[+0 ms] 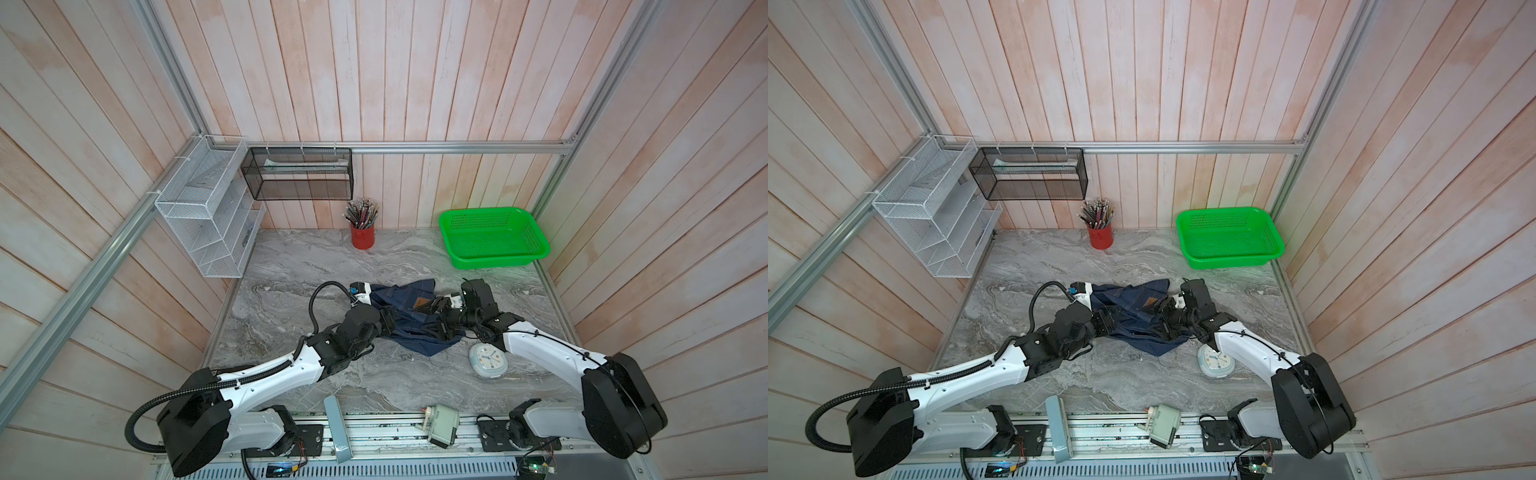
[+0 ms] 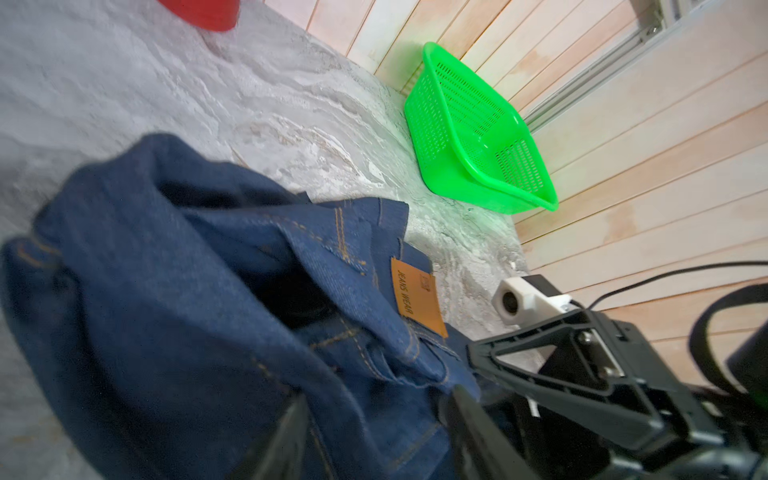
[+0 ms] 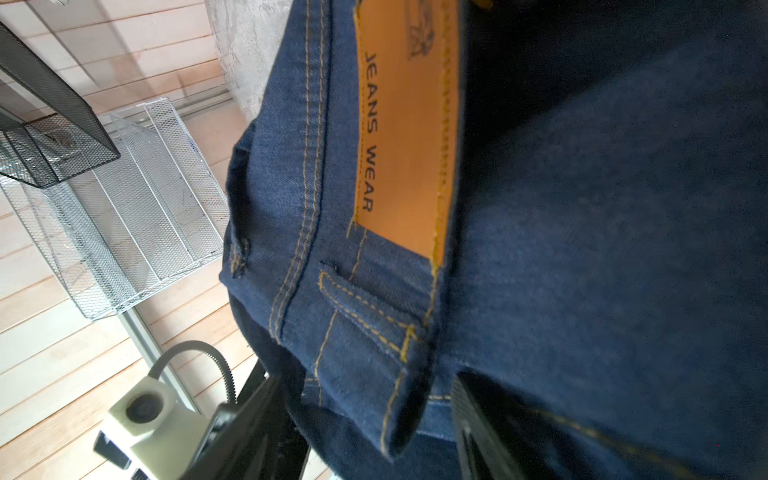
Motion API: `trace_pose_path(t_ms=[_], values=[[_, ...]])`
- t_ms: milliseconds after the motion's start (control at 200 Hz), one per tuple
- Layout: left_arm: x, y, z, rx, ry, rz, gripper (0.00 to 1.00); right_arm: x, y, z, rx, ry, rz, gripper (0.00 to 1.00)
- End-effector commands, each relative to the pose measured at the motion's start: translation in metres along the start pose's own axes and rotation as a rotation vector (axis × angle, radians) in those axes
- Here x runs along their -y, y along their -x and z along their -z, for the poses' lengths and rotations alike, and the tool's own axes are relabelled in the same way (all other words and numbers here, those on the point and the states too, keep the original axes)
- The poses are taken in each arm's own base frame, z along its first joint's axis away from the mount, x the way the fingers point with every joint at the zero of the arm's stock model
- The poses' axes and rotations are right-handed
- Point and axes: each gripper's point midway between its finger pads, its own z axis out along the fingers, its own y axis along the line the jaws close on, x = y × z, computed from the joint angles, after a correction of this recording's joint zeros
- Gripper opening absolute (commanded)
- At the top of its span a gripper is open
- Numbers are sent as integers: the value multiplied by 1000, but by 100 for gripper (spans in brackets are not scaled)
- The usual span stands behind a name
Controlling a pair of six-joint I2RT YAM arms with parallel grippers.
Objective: Fold and stack the trousers
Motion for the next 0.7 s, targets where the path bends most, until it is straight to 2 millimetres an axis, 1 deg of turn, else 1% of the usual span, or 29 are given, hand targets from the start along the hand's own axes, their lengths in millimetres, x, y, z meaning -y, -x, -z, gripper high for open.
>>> trace_pose_path(t_ms=[0, 65, 105, 170, 235, 290, 330, 455, 550, 620, 695], values=[[7, 12, -1, 19, -22, -9, 39, -7, 4, -6, -1, 44, -12, 61], [8, 14, 0, 19, -22, -25, 27, -12, 11, -8, 17, 59, -7, 54], [8, 16, 2, 21, -20, -36, 18, -15, 14, -9, 28, 65, -7, 49], [10, 20, 8, 25, -20, -57, 0, -19, 18, -10, 35, 84, -8, 32], [10, 25, 15, 36, -14, -84, 0, -25, 21, -8, 41, 108, -5, 15], [9, 32, 24, 50, 0, -114, 0, -33, 24, -3, 57, 128, 4, 5], [6, 37, 31, 65, 18, -135, 0, -39, 26, 3, 73, 140, 14, 0], [-1, 63, 60, 133, 61, -192, 0, -61, 38, 28, 138, 178, 54, 0], [-11, 80, 77, 175, 83, -202, 0, -79, 44, 48, 176, 204, 89, 0], [-10, 85, 82, 178, 66, -197, 0, -87, 46, 57, 193, 206, 110, 0], [0, 80, 75, 135, 19, -192, 0, -90, 46, 60, 197, 211, 118, 0]])
